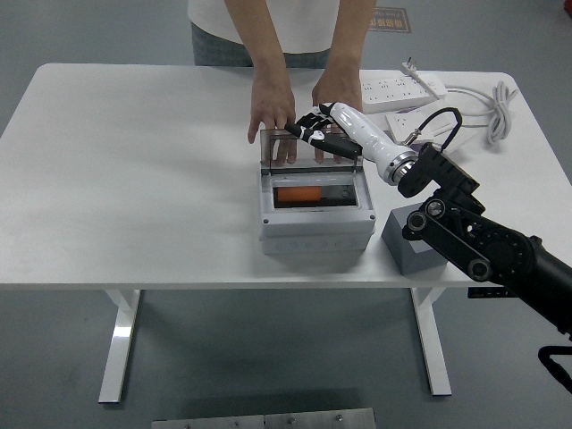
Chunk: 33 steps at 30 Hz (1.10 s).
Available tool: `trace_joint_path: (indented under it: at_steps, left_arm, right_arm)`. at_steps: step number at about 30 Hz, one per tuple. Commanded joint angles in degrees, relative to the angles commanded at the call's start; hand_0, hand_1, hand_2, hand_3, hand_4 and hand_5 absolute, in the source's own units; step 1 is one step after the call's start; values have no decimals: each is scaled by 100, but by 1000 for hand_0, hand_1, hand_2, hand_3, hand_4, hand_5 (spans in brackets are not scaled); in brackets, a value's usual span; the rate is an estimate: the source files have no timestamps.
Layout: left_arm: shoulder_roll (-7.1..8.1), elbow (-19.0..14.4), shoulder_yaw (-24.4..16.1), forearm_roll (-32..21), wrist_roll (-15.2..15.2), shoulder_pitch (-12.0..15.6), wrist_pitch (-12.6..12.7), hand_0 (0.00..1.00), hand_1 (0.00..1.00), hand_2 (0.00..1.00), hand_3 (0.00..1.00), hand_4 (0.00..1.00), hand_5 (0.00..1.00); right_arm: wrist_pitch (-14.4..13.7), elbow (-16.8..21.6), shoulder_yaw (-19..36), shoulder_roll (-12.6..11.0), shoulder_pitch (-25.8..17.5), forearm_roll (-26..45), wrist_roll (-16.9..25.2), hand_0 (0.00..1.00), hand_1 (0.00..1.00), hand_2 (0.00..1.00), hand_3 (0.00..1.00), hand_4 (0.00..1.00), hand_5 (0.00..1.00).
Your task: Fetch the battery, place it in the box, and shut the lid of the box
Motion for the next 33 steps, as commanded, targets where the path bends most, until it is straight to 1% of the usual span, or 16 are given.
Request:
trace_joint_path:
  at_steps: [4, 5, 10, 11, 16, 17, 22, 23, 28, 29, 33]
  left_arm:
    - [10, 1, 10, -18, -10, 5, 9, 632, 698, 573, 541, 500, 2]
    - [12, 1, 13, -24, -12, 7, 12, 632, 698, 573, 541, 500, 2]
    - [21, 0, 27, -53, -16, 22, 23, 632, 698, 573, 541, 500, 2]
    - [21, 0, 30, -59, -18, 25, 28, 632, 698, 573, 541, 500, 2]
    - [21, -3, 31, -62, -15, 38, 35, 632, 698, 573, 541, 500, 2]
    - [21, -3, 31, -63, -13, 39, 36, 632, 698, 573, 541, 500, 2]
    - [23, -4, 28, -60, -6, 44, 36, 632, 698, 573, 541, 500, 2]
    - [23, -4, 27, -59, -3, 48, 34, 632, 698, 573, 541, 500, 2]
    - [16, -5, 25, -54, 7, 57, 27, 632, 698, 573, 541, 500, 2]
    - [14, -5, 24, -53, 9, 59, 23, 632, 698, 573, 541, 500, 2]
    - [14, -5, 18, -44, 15, 59, 15, 632, 698, 573, 541, 500, 2]
  right_arm:
    - [-16, 57, -24, -53, 11, -27, -26, 791, 661, 657, 684, 998, 998]
    - [-20, 72, -33, -62, 13, -36, -35, 736, 574, 624, 680, 998, 998]
    - [-19, 116, -88, -89, 8, -30, -76, 736, 574, 624, 680, 998, 998]
    - [-17, 126, -99, -95, 3, -31, -86, 641, 510, 610, 677, 998, 998]
    - [-26, 197, -129, -130, -6, -43, -128, 641, 510, 610, 677, 998, 998]
    - [-28, 207, -130, -136, -3, -50, -133, 531, 426, 565, 674, 998, 998]
    - [-37, 251, -135, -160, 6, -85, -155, 531, 426, 565, 674, 998, 998]
    - [-39, 265, -137, -167, 4, -95, -159, 477, 408, 541, 667, 998, 998]
    - [-36, 314, -130, -197, 0, -124, -182, 477, 408, 541, 667, 998, 998]
    - [-35, 328, -130, -205, -1, -130, -185, 432, 400, 537, 662, 998, 998]
    - [-33, 358, -129, -217, -4, -145, -195, 432, 400, 537, 662, 998, 998]
